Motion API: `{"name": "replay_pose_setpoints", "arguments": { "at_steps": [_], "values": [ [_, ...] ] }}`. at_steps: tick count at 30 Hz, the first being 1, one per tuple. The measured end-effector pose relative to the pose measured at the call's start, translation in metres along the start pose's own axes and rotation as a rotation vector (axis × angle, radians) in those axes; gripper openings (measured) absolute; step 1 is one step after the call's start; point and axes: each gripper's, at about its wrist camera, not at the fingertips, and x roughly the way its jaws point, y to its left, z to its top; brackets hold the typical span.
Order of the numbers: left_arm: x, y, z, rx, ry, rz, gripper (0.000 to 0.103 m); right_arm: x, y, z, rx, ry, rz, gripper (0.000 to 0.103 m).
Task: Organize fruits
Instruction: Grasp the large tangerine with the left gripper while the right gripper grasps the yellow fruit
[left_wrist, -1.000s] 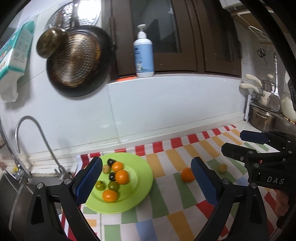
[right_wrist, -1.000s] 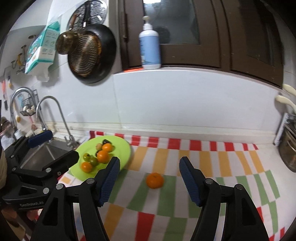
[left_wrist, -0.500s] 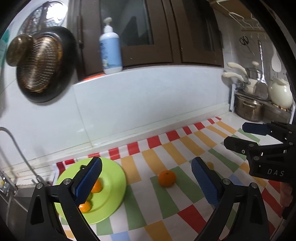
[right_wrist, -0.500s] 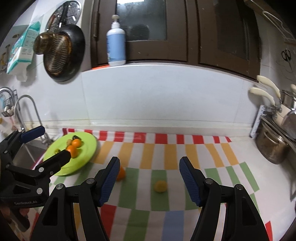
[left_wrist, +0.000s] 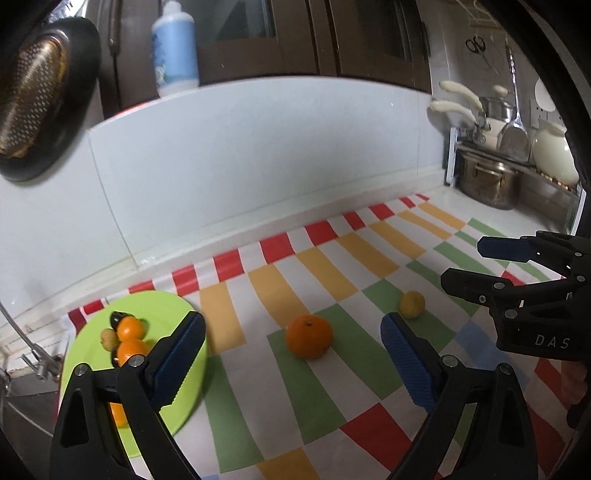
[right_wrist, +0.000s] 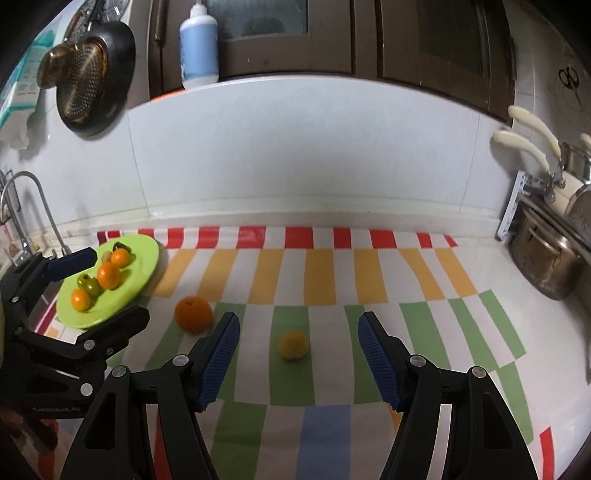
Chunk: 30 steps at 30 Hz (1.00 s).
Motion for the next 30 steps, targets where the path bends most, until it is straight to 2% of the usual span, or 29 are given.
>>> {"name": "replay_pose_setpoints", "arguments": {
  "at_steps": [12,15,22,30],
  "values": [
    [0.044,-0.001,-0.013,-0.019,0.122,-0.060,0.083,0.036,-0.005,-0.015,0.016,0.085,0.020,0.066],
    [0.053,0.000,-0.013,-0.033,0.151,-0.070,0.079,0.046,-0.005,-0.017,0.024,0.109,0.037,0.060],
    [0.074,0.004,-0.011,-0.089,0.234,-0.101,0.060,0.062,-0.004,-0.020,0.034,0.151,0.053,0.053],
    [0.087,0.005,-0.010,-0.131,0.277,-0.123,0.049,0.077,-0.005,-0.021,0.051,0.190,0.062,0.041]
  ]
}}
